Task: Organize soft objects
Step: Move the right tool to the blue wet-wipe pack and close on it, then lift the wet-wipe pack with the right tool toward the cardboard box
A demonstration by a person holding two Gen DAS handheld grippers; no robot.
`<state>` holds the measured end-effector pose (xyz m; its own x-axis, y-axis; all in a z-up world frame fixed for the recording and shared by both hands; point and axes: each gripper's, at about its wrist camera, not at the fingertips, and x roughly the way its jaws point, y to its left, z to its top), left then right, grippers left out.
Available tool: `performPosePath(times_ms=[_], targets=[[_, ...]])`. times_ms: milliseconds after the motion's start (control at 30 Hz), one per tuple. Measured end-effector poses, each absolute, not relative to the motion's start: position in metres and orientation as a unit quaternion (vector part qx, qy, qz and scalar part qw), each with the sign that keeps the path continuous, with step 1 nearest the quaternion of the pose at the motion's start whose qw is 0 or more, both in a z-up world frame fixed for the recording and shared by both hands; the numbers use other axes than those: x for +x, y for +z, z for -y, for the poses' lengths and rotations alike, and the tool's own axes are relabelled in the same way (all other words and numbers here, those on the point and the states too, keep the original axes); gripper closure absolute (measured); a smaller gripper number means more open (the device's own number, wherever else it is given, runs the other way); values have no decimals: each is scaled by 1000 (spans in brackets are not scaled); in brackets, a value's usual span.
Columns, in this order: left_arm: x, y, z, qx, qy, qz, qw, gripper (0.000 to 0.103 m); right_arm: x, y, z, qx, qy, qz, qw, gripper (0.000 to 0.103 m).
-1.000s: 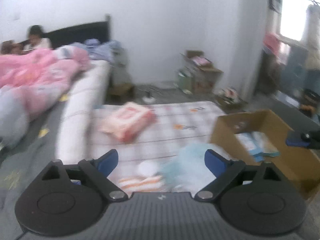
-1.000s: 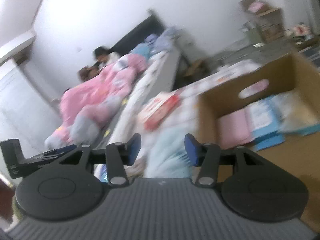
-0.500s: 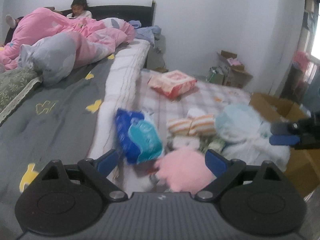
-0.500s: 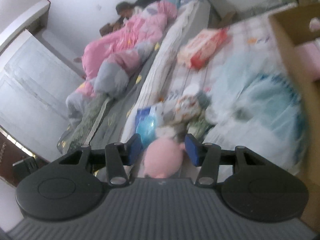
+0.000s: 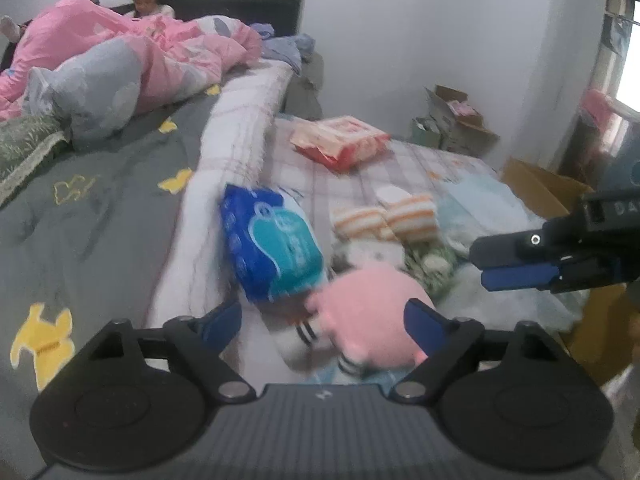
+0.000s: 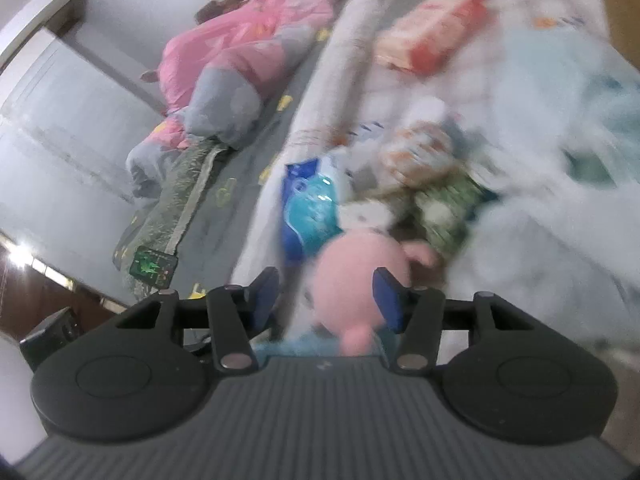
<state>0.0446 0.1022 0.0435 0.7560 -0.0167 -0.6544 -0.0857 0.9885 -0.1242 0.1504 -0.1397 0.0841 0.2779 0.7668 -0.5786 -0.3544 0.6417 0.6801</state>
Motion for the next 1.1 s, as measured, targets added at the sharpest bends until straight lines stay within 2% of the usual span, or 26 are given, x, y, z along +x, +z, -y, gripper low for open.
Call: performPosePath(times_ms=[100, 367, 767, 900, 1033, 1100], targets=[[60, 45, -105, -60, 38, -348, 935, 28, 172, 91, 118, 207, 384, -475, 764, 47], [109, 36, -129, -76, 61, -379, 920, 49, 253, 75, 41, 150, 400, -517, 742, 43], [148, 7, -150, -101, 58, -427, 897, 50, 303, 18, -18, 110, 401, -595, 688, 41], [155, 3, -153, -107, 56, -432, 894, 46, 308, 9, -28, 110, 403, -603, 679, 33], [160, -2, -156, -115, 56, -438, 890, 44, 309, -4, -33, 122, 408, -613, 665, 31], [161, -2, -157, -120, 55, -438, 889, 45, 307, -4, -34, 120, 411, -608, 669, 34]])
